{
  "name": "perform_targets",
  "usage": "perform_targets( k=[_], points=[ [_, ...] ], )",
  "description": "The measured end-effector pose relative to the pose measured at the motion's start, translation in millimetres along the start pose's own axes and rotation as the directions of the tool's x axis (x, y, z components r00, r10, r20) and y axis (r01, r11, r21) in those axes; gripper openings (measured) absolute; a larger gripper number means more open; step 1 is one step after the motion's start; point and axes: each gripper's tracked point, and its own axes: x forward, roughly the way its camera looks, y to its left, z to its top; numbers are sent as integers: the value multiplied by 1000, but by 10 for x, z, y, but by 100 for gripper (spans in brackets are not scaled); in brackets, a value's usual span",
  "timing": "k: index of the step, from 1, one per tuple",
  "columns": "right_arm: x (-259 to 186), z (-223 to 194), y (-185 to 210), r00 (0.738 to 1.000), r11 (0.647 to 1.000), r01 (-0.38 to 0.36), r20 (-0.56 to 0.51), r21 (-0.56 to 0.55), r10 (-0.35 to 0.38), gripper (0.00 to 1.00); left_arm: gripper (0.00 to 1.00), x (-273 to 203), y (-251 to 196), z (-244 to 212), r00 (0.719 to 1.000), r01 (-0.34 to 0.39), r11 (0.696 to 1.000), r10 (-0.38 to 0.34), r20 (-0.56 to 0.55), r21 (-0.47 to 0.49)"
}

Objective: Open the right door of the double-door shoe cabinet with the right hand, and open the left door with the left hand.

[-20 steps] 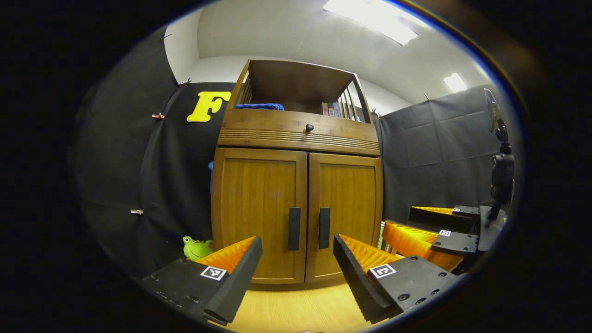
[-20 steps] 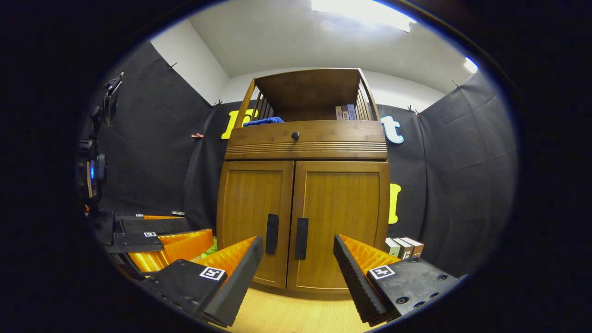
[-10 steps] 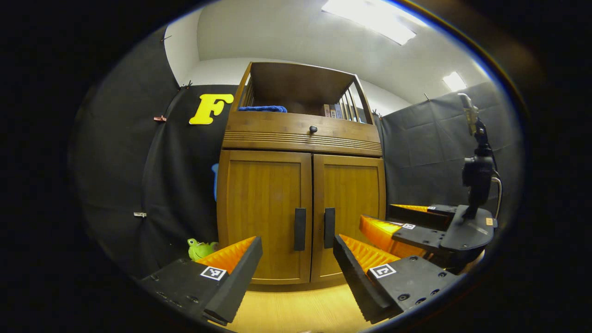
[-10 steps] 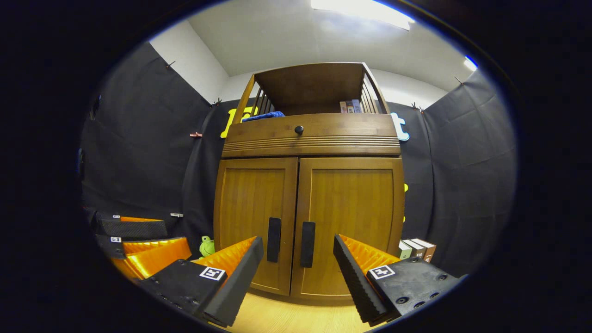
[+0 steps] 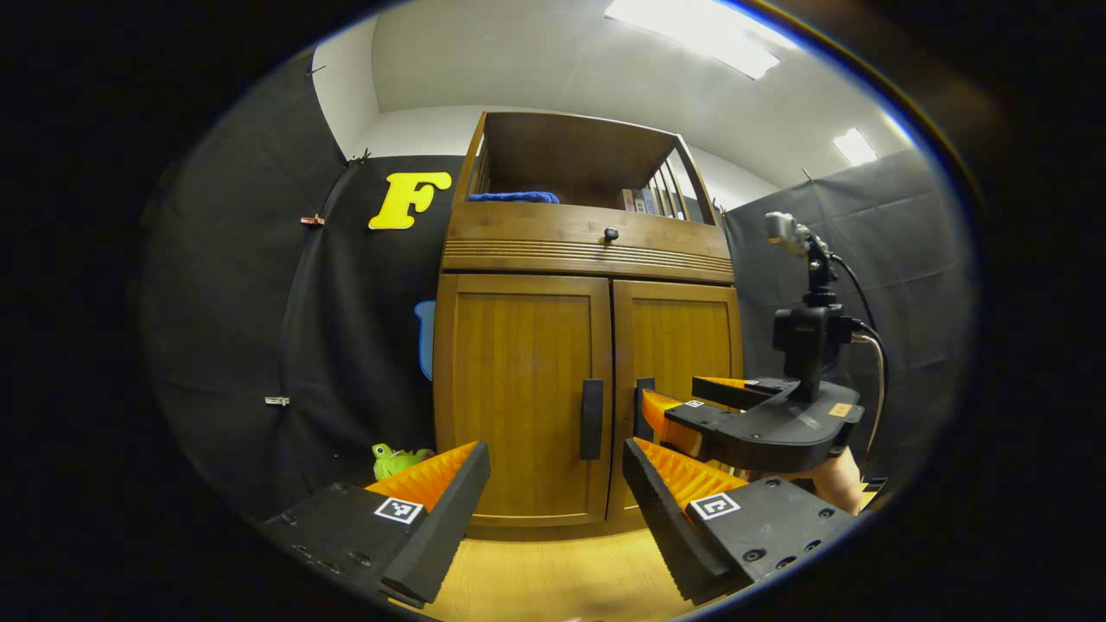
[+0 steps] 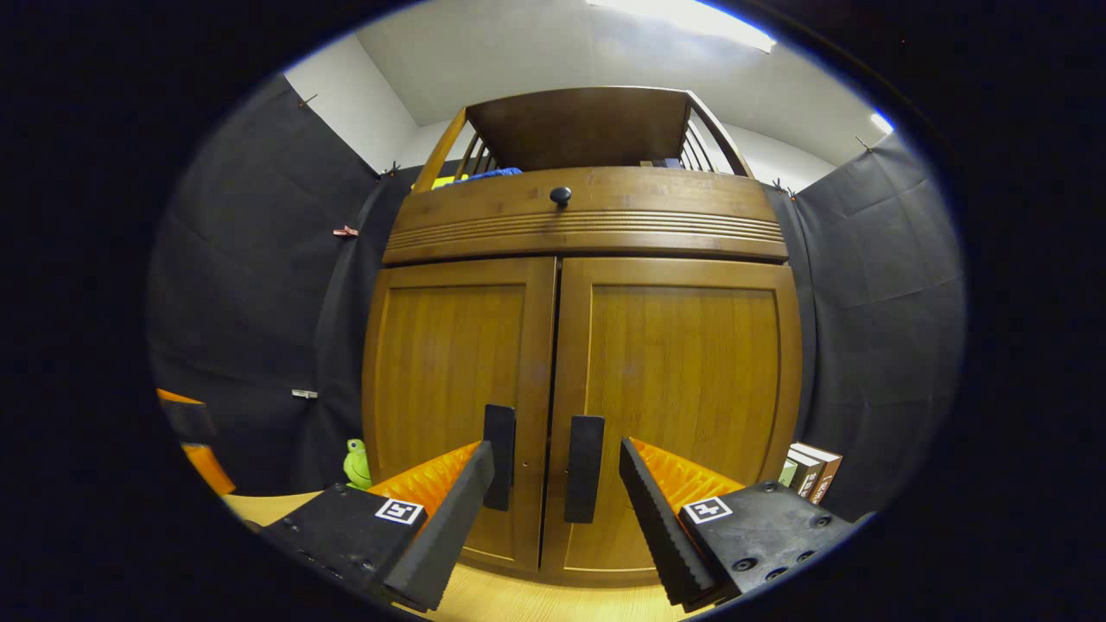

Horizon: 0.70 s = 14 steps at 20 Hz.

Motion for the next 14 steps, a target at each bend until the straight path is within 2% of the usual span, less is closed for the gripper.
perform_targets(
  k=[7, 10, 14],
  points=[
    [481, -378, -96, 995, 997, 77, -68, 4, -76, 84, 96, 44, 360, -118, 999, -46, 999, 46, -25, -6],
    [606, -500, -160, 989, 994, 112, -93, 3, -111, 72, 96, 44, 503, -141, 997, -71, 997, 71, -24, -16],
    [619, -431, -207, 988, 989, 143, -53, -47, -146, 57, 96, 73, 611, -192, 996, -87, 996, 87, -34, -25]
  ],
)
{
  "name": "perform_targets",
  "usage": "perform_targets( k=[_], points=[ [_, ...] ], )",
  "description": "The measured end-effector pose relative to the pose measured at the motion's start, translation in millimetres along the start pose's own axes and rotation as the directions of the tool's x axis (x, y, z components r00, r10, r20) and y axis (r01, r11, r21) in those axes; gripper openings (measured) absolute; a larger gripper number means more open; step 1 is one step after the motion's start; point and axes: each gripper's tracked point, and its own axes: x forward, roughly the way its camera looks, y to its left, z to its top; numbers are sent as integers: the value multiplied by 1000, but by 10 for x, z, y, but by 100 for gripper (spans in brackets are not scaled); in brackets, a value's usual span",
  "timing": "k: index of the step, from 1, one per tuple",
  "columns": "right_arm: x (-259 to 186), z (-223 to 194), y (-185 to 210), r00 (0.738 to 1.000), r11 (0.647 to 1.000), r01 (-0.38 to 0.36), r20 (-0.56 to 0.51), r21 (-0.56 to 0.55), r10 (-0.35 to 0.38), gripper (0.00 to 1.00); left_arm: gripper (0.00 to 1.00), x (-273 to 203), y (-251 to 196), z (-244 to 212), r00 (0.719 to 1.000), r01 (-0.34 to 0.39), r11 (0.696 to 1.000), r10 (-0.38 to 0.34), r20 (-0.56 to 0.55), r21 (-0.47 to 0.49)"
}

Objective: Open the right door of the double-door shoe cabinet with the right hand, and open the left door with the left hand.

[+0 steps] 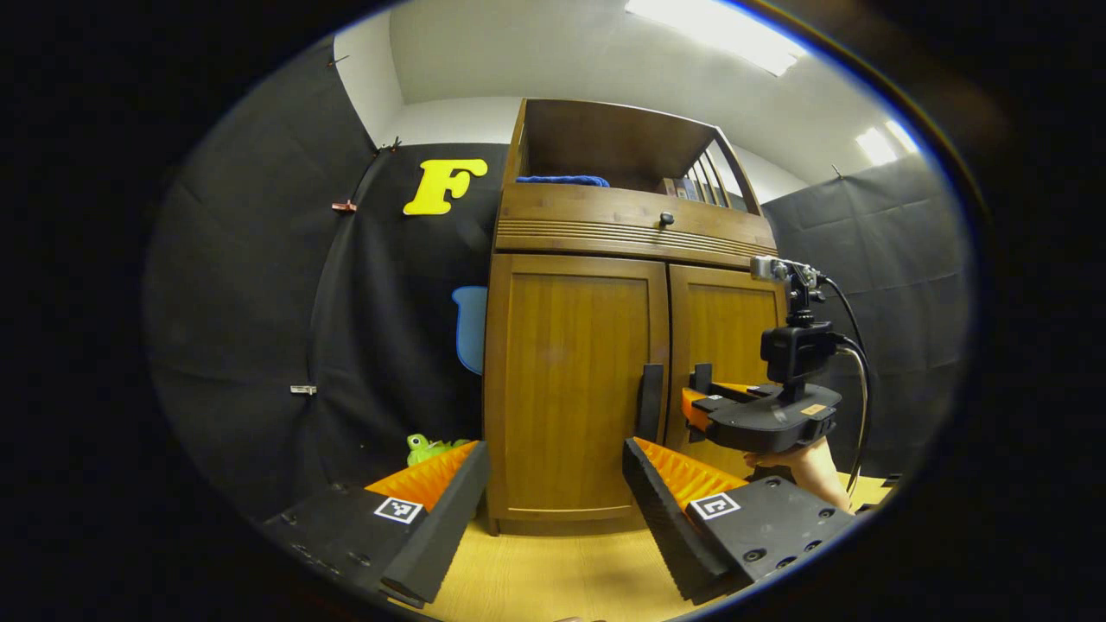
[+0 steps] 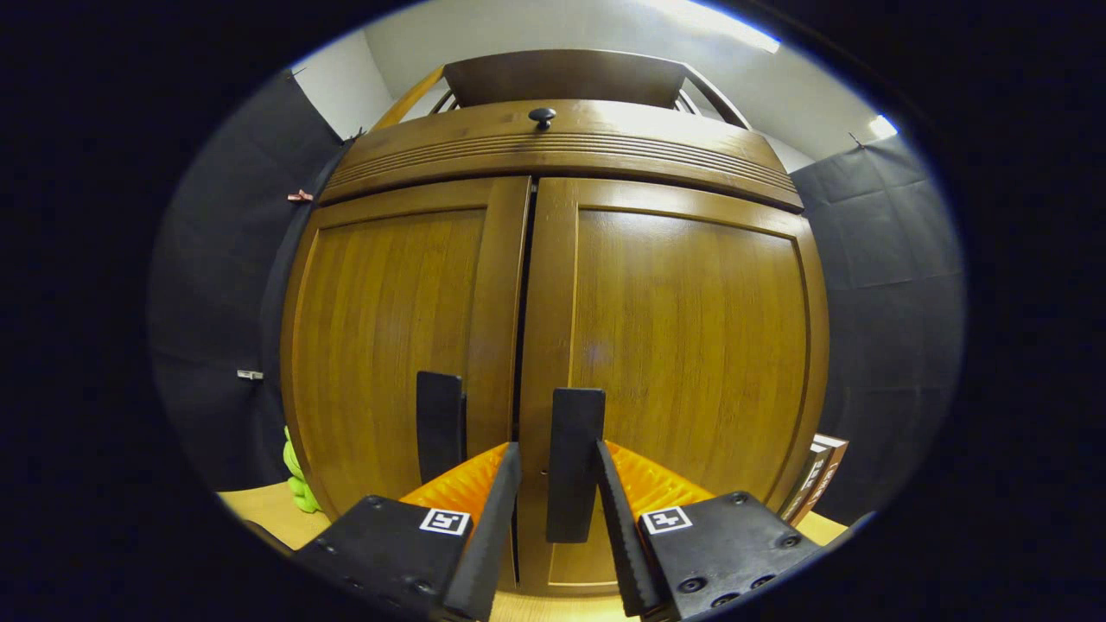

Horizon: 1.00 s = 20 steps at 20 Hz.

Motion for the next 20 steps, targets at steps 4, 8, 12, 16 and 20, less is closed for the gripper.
perform_targets(
  k=[4, 8, 12, 16, 20],
  points=[
    [-13, 3, 36, 1000, 1000, -7, -7, 18, 7, 55, 96, 19, 29, -41, 1000, -3, 1000, 3, -6, 6],
    [29, -37, -19, 1000, 1000, 17, -12, 5, -16, 60, 96, 36, 50, -75, 1000, -2, 1000, 2, -15, 4],
    [182, -164, -61, 999, 999, 22, -39, 34, -21, 60, 96, 51, 77, -99, 1000, -18, 1000, 18, -25, 9],
    [253, -207, -71, 999, 999, 27, -47, 39, -25, 44, 97, 90, 120, -124, 998, -49, 999, 49, -37, 4],
    [265, -203, -57, 999, 999, 7, -37, 32, -6, 22, 96, 106, 134, -144, 997, -62, 998, 62, -51, -4]
  ],
)
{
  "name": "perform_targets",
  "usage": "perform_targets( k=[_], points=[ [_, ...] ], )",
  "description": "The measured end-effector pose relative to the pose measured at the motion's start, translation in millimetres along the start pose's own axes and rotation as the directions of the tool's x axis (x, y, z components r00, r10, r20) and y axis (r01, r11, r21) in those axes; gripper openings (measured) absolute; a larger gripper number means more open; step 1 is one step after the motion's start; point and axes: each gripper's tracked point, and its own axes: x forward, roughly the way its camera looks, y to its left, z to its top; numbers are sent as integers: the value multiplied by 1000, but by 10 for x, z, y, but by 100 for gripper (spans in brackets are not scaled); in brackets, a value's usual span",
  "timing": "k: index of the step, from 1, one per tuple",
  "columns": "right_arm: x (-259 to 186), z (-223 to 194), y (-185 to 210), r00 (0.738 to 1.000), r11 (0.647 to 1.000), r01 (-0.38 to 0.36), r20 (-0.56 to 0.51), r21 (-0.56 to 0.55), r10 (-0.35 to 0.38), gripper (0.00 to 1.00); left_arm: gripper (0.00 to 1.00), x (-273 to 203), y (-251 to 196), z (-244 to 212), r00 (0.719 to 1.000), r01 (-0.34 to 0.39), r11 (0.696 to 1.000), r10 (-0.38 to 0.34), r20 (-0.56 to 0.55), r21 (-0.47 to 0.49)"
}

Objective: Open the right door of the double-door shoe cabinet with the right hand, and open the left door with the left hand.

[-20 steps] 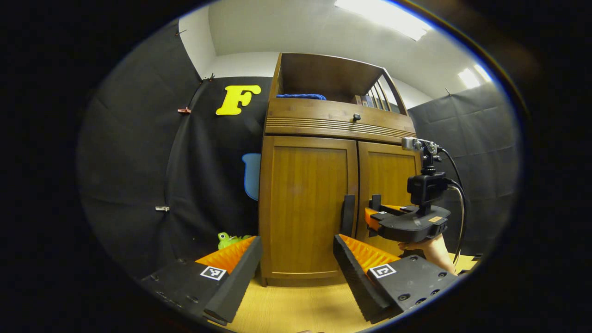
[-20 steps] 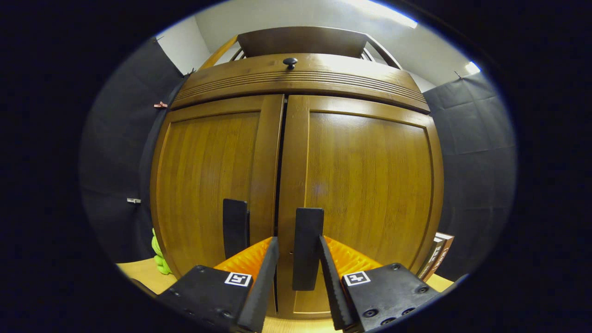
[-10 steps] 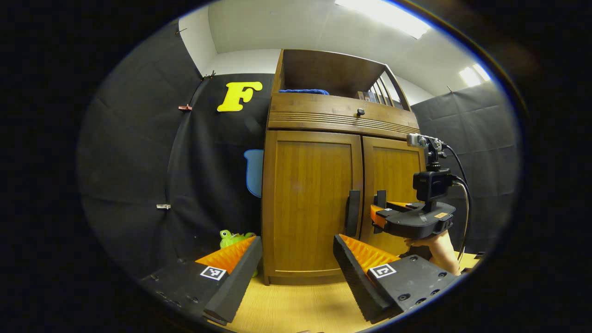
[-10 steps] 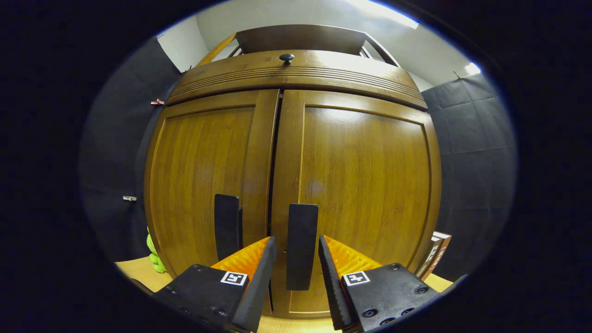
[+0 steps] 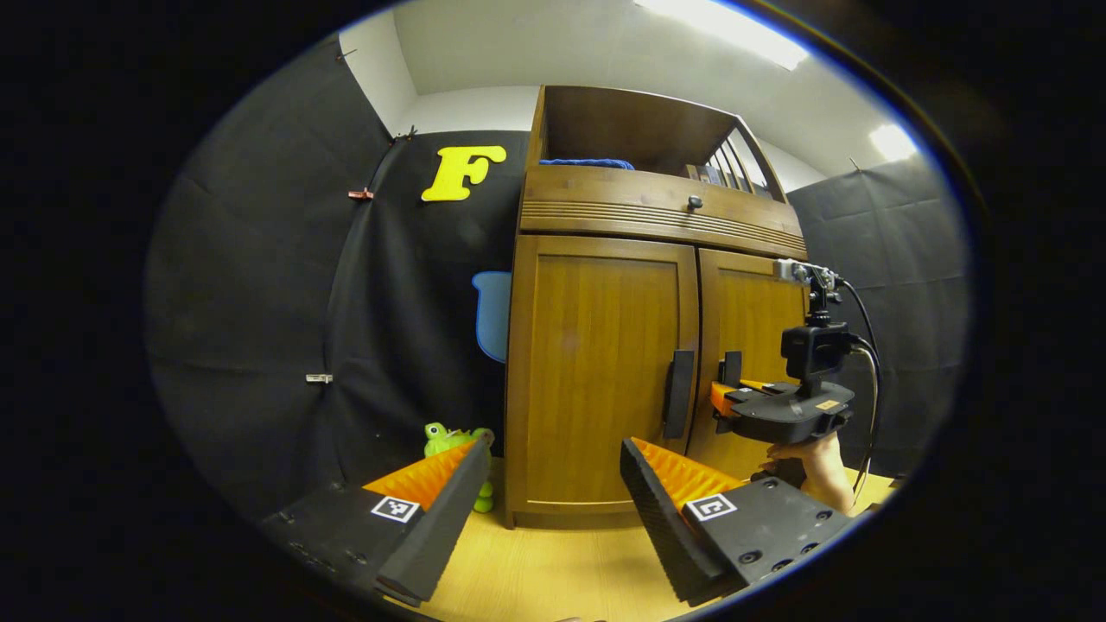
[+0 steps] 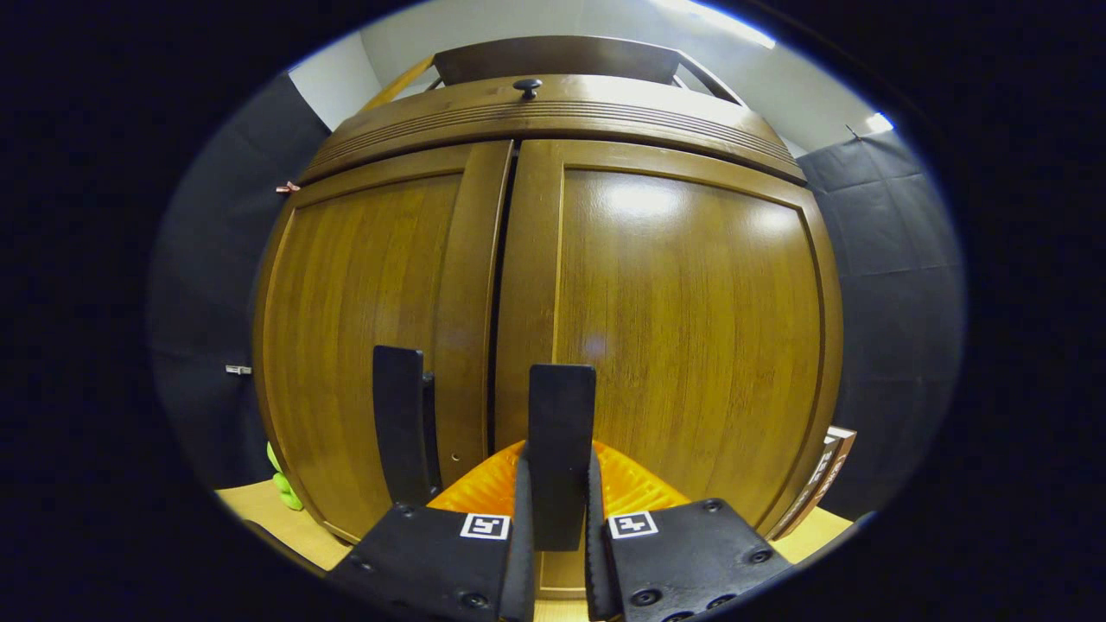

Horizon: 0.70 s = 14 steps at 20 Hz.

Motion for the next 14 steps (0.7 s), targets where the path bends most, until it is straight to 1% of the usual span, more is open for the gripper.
perform_targets(
  k=[1, 2, 3, 4, 5, 6, 7, 9, 10, 11, 13, 14],
  points=[
    [-34, -11, 19, 1000, 1000, -3, -4, 1, 3, 26, 96, -12, 3, -15, 1000, -1, 1000, 1, -7, 7],
    [-58, -15, 15, 1000, 1000, -5, -6, -4, 5, 27, 96, -20, -5, -13, 1000, 1, 1000, -1, -10, 14],
    [-79, 1, -12, 1000, 1000, -9, -3, -8, 9, 22, 96, -17, -22, 2, 1000, 6, 1000, -6, -9, 18],
    [-110, 12, -18, 1000, 1000, -15, 0, -7, 15, 27, 96, -16, -34, 10, 1000, 11, 1000, -11, -6, 19],
    [-164, 18, -8, 1000, 1000, -24, -2, -1, 24, 22, 95, -32, -43, 9, 1000, 19, 1000, -19, -5, 18],
    [-207, 22, -3, 999, 999, -35, -4, 4, 35, 22, 96, -42, -55, 18, 1000, 26, 1000, -26, -6, 15],
    [-250, 21, -15, 999, 999, -44, -7, 6, 44, 27, 96, -52, -62, 28, 1000, 30, 999, -30, -7, 14],
    [-320, 30, -21, 998, 998, -55, -9, 2, 55, 27, 95, -74, -83, 45, 999, 33, 999, -33, -5, 19],
    [-346, 35, -30, 998, 998, -58, -7, 2, 58, 22, 96, -91, -138, 37, 999, 37, 999, -36, -3, 22],
    [-376, 37, -42, 998, 998, -62, -8, 2, 62, 27, 96, -112, -197, 41, 999, 41, 999, -41, -2, 23],
    [-435, 44, -53, 997, 997, -74, -9, 5, 74, 27, 95, -140, -266, 71, 999, 48, 999, -48, 4, 24],
    [-461, 50, -58, 997, 997, -81, -9, 7, 81, 27, 96, -146, -286, 90, 999, 52, 998, -52, 11, 23]
  ],
)
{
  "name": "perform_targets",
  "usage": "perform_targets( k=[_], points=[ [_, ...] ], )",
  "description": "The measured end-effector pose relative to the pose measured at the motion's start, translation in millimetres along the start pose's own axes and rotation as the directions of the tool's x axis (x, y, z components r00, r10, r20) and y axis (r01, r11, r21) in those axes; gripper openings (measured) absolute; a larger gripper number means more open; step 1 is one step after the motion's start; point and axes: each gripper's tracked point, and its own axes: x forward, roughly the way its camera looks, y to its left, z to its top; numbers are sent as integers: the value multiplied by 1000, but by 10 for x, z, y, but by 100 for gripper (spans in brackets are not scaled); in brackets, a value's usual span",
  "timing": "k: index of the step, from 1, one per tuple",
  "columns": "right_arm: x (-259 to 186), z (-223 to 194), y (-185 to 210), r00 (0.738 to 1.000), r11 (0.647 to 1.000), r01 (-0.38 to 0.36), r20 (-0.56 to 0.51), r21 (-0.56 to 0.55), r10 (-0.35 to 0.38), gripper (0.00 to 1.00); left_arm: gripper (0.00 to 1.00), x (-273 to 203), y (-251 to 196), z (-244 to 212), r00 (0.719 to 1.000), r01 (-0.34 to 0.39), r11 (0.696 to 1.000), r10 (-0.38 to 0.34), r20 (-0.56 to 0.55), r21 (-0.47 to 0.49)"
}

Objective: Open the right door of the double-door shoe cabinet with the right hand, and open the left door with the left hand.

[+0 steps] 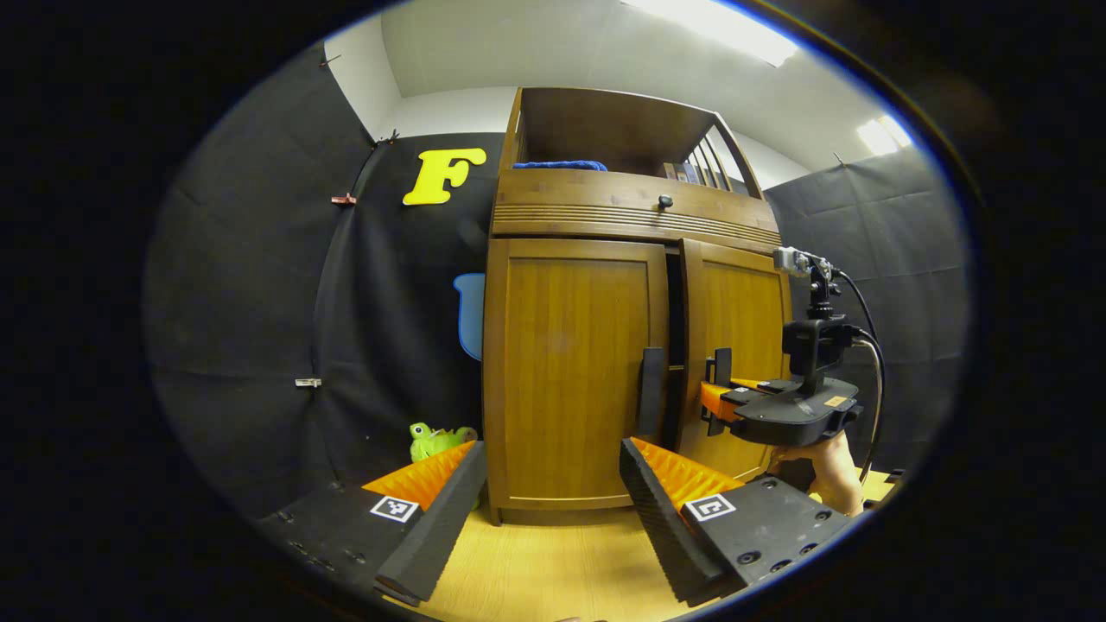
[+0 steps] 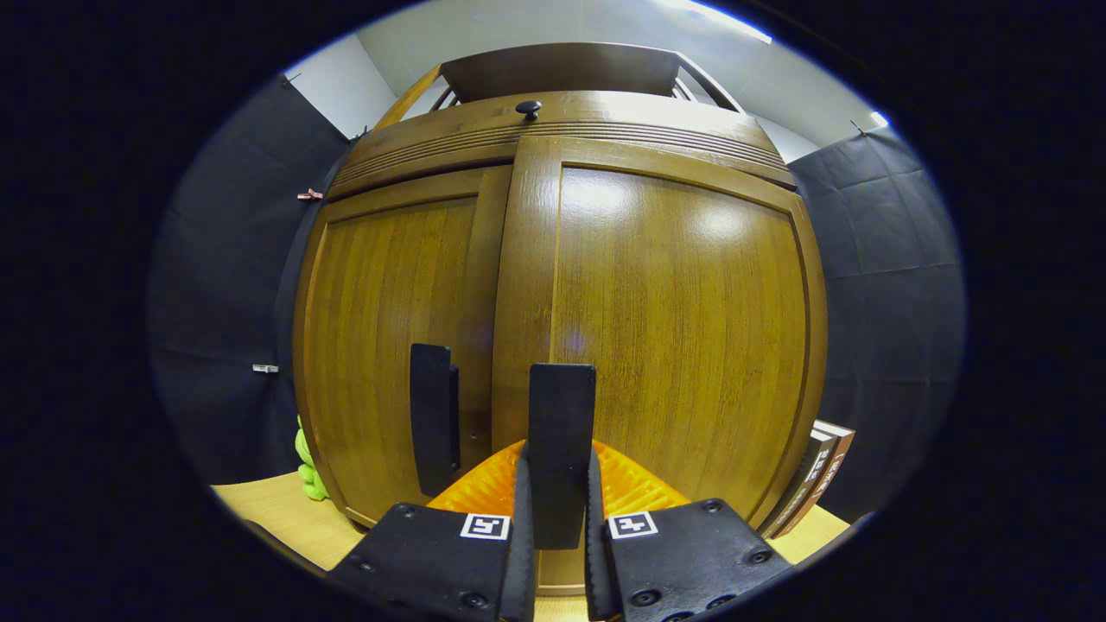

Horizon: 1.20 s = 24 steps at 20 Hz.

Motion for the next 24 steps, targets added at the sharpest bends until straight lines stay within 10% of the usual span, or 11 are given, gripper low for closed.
perform_targets(
  k=[24],
  points=[
    [-1236, 169, -544, 991, 991, -132, -1, -24, 132, 27, 96, 71, -1355, 113, 974, 225, 974, -224, 42, -19]
  ],
)
